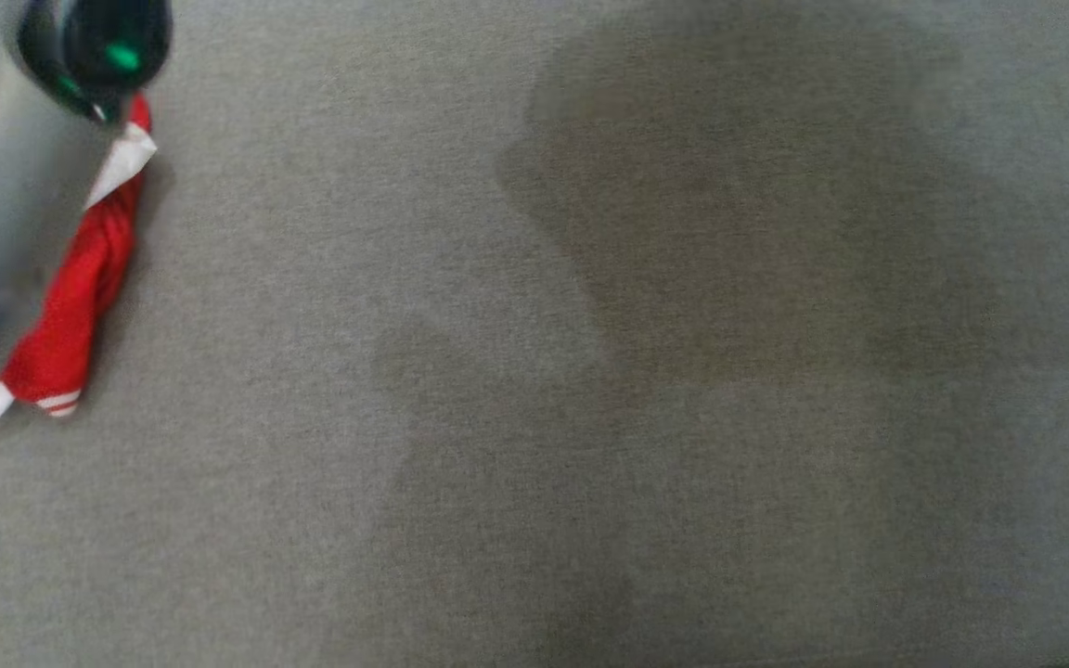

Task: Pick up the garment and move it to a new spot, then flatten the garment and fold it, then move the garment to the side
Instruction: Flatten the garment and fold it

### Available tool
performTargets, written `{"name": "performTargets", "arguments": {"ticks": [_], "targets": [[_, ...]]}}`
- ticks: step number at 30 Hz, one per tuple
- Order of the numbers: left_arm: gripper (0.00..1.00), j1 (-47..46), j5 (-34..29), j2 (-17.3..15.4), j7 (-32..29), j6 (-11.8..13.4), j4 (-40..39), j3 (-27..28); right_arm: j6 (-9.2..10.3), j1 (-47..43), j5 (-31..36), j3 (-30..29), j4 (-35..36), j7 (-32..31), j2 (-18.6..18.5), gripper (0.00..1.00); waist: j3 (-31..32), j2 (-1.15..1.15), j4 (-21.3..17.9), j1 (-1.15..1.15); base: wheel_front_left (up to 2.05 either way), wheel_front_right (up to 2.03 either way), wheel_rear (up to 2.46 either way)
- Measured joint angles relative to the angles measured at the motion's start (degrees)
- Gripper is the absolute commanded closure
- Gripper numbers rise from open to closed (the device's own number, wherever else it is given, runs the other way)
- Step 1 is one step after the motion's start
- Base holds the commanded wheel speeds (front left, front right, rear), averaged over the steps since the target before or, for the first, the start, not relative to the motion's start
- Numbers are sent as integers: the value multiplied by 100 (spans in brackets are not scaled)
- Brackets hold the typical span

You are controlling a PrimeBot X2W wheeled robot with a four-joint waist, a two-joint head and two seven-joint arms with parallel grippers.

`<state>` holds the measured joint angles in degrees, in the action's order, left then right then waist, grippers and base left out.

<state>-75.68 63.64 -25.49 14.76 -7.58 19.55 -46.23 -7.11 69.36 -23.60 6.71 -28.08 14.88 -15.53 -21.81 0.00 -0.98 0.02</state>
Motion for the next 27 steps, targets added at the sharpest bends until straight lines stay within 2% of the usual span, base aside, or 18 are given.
{"name": "performTargets", "arguments": {"ticks": [5,12,13,21,27], "targets": [[100,1263,24,-42,1,0,-535,3,0,-914,-138,240,212,-20,-311,100,38,0,97,-1,0,0,0],[100,3667,-277,45,-5,0,-736,-287,0,-3617,-720,323,698,-522,-559,100,339,0,184,-3,0,0,0],[100,3667,-277,45,-5,0,-736,-287,0,-3617,-720,323,698,-522,-559,100,339,0,184,-3,0,0,0],[100,5562,-753,103,-7,0,-528,-508,0,-6133,-1715,485,1589,-1365,-939,100,951,0,91,-4,0,0,0],[100,6507,-901,129,-8,-1,-594,-382,0,-7330,-2159,308,2305,-1599,-1162,100,1395,1,-35,-4,0,0,0]]}}
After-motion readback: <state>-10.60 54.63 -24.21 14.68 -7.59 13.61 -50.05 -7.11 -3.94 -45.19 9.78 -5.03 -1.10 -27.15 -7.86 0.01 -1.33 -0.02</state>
